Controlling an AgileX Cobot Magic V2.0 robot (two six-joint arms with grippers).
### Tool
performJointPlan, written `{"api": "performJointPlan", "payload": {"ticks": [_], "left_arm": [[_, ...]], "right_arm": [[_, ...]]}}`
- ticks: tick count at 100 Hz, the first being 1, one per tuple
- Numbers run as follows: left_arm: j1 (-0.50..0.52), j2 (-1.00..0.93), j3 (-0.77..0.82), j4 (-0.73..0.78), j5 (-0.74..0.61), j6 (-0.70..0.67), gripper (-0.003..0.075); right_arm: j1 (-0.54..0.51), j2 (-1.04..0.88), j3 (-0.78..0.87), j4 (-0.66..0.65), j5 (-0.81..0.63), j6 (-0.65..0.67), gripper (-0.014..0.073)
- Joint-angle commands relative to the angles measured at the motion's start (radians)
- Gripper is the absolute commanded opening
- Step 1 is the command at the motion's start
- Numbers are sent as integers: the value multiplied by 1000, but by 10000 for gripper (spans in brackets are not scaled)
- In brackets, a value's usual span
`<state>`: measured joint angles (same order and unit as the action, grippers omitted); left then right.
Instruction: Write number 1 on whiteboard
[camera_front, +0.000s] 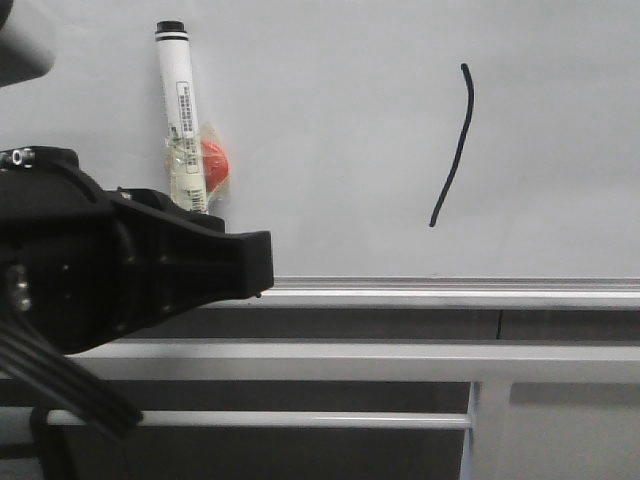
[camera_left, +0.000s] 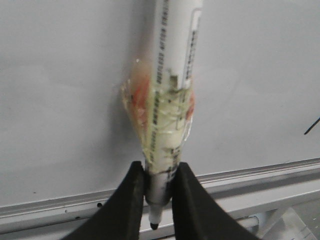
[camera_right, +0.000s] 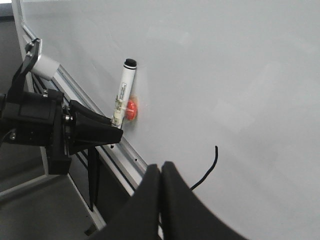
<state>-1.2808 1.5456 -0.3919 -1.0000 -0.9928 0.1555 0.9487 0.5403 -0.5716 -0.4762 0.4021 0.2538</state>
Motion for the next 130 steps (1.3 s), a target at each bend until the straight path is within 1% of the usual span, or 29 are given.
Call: {"api": "performJointPlan", "payload": {"ticks": [1, 9, 16, 26, 92, 121, 130], "left_arm": [[3, -22, -24, 26, -72, -9, 59], [3, -22, -24, 18, -72, -9, 146], [3, -22, -24, 6, -74, -9, 206], [3, -22, -24, -2, -81, -9, 245], [-3, -30, 6, 15, -121, -9, 253], [-56, -30, 6, 9, -137, -2, 253], [-83, -32, 6, -46, -173, 2, 247]], "right_arm": [[-6, -1, -26, -26, -69, 0, -43], [-6, -1, -26, -26, -69, 0, -43], [-6, -1, -26, -26, -69, 0, -43], [-6, -1, -26, -26, -69, 0, -43], [-6, -1, -26, -43, -69, 0, -43], [-6, -1, -26, -52, -69, 0, -43], [-6, -1, -26, -59, -69, 0, -43]]}}
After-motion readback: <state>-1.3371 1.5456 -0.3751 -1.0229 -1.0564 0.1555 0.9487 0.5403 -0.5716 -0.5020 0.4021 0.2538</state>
